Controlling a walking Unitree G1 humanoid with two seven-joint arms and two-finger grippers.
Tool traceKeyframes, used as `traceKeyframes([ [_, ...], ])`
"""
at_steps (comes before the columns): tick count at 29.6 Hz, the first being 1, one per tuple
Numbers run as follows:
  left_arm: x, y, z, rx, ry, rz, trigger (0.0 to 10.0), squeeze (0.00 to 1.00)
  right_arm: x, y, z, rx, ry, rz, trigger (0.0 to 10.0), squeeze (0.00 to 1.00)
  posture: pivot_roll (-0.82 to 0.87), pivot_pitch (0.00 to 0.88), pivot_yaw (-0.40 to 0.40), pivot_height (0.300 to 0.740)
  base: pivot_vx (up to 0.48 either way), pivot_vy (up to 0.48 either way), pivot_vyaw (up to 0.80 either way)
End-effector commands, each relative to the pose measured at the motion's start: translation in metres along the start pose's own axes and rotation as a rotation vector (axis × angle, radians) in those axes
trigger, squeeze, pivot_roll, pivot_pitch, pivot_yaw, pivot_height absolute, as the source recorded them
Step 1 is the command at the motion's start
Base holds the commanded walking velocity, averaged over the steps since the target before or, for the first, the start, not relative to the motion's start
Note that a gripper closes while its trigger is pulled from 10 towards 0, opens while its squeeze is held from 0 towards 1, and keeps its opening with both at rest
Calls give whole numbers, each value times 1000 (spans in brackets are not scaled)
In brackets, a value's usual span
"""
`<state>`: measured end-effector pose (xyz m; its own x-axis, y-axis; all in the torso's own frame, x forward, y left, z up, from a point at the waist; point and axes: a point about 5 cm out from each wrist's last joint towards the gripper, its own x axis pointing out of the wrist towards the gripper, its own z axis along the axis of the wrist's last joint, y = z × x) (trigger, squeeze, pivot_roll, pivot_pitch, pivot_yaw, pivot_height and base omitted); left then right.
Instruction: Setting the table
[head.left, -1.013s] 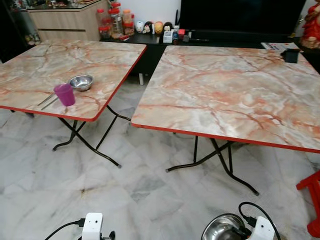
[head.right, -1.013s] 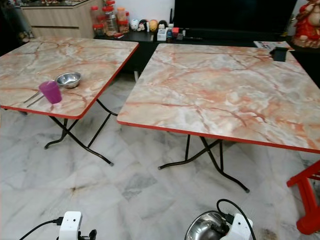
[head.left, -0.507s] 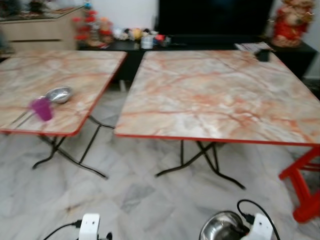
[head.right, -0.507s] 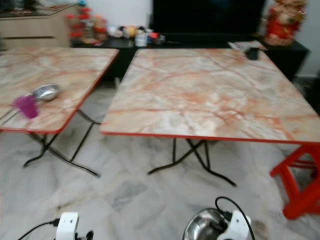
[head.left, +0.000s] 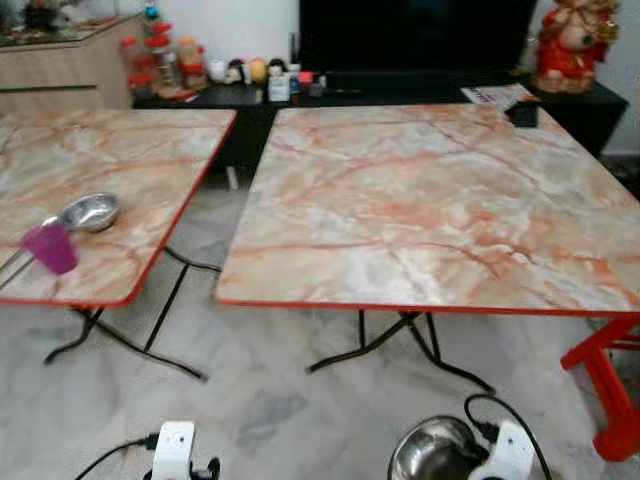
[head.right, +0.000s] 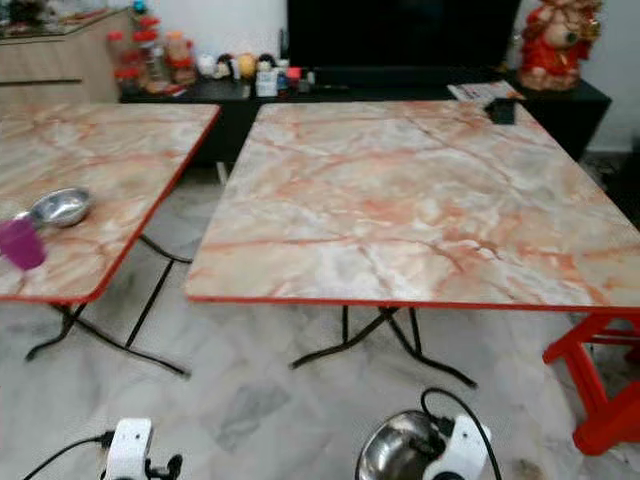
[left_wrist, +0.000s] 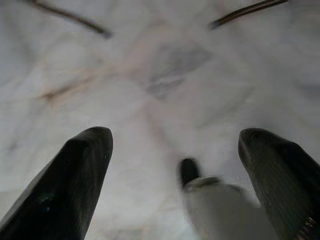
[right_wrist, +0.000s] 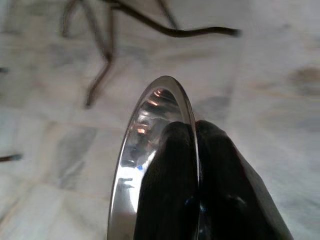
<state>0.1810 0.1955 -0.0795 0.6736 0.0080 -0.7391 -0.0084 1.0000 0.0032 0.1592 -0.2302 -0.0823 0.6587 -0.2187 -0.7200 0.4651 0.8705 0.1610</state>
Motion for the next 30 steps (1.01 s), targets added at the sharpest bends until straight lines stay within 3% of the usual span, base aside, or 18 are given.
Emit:
traceKeyframes([
  [1,-2,11,-1,2,8,23,10000,0,3,11,7,0,-24,26,10000,0,-43,0,-2,740,0,0,0],
  [30,-3,12,-5,12,15,18,10000,0,4,13,6,-9,-15,35,10000,0,-38,0,3,740,0,0,0],
])
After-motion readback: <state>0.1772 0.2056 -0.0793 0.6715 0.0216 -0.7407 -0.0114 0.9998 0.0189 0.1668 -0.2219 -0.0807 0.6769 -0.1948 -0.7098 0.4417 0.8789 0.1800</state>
